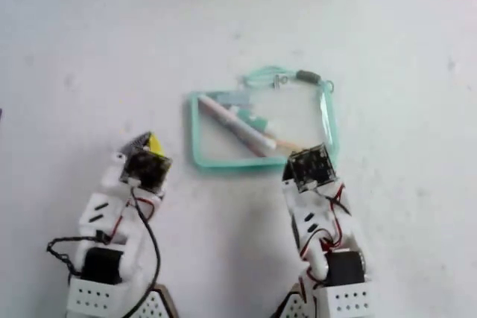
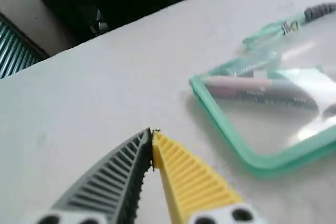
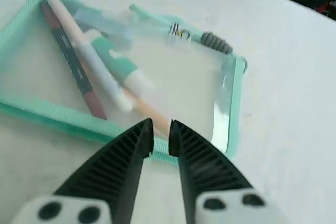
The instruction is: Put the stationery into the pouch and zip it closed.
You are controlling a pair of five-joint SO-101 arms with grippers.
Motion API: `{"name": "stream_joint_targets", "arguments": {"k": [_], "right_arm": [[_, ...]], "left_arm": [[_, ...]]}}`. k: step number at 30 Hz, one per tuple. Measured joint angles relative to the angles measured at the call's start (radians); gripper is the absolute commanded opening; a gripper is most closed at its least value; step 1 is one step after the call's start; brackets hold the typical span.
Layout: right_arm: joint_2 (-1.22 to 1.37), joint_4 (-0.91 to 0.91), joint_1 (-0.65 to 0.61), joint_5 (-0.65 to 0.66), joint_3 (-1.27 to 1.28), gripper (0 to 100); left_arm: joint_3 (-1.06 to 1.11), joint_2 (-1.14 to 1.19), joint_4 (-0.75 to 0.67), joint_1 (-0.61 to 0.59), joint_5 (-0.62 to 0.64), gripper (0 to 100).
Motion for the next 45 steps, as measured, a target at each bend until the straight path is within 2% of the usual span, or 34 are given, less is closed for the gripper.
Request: {"name": "stream_joint_targets", "arguments": {"k": [6,11,20,28,45], "right_arm": [[0.002,0.239,-0.002,0.002,0.0,5.6],[0.0,0.428,-0.002,0.002,0.0,5.3],[0.0,0.471,-0.002,0.002,0.0,5.3],[0.0,0.471,-0.002,0.002,0.0,5.3],[0.0,0.471,-0.002,0.002,0.0,5.3]], "left_arm": [[0.0,0.002,0.198,-0.081,-0.04,2],[0.0,0.002,0.411,-0.15,0.058,2],[0.0,0.0,0.578,-0.189,0.091,2],[0.0,-0.006,0.589,-0.147,0.091,2],[0.0,-0.006,0.589,-0.141,0.091,2]]}}
